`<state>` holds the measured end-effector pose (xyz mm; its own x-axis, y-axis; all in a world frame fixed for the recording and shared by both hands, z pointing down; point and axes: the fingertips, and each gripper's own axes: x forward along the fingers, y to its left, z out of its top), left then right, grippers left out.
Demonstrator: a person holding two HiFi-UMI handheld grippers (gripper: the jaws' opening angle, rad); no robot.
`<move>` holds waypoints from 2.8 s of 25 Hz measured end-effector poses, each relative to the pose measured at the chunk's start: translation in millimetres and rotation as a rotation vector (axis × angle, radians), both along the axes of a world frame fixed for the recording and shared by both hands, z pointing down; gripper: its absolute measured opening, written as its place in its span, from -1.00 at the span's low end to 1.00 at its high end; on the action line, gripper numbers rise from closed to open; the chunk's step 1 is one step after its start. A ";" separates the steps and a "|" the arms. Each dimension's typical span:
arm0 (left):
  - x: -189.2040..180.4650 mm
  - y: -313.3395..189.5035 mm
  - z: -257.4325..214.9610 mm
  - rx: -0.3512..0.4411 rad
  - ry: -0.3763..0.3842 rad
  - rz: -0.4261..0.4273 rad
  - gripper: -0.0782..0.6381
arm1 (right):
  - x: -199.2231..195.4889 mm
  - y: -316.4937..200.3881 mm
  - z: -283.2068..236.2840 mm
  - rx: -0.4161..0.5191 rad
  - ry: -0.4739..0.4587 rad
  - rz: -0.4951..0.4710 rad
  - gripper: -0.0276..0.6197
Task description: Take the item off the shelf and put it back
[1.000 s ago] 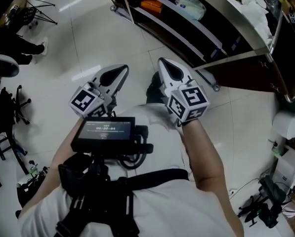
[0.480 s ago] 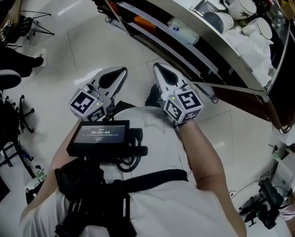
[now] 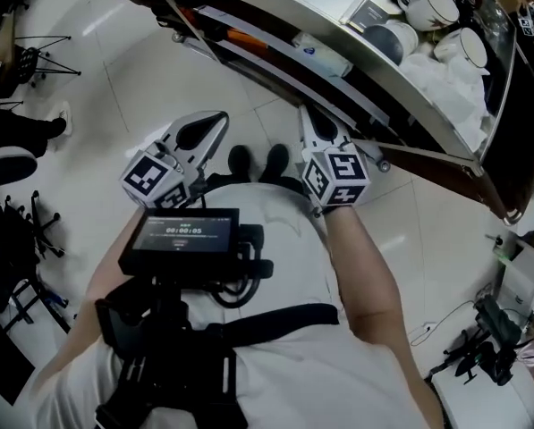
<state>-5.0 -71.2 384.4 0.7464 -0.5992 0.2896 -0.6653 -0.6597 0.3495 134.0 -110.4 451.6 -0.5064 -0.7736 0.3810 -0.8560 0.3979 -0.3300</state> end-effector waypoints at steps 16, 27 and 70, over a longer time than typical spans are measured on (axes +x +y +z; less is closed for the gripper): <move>-56.5 -8.5 -5.7 -0.006 -0.080 -0.099 -0.76 | 126.4 -109.2 110.2 -0.149 0.233 0.301 -0.31; -69.9 -4.1 -5.9 -0.005 -0.102 -0.121 -0.76 | 108.4 -118.9 111.8 -0.127 0.228 0.287 -0.88; -54.6 -2.6 -76.5 0.176 0.018 0.010 -0.76 | -51.9 -13.2 -164.6 0.230 -0.153 0.017 -0.89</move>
<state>-59.6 -73.9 307.9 0.7567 -0.6320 0.1674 -0.6530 -0.7182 0.2403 82.2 -123.7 287.0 -0.5312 -0.8395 0.1146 -0.8102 0.4637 -0.3587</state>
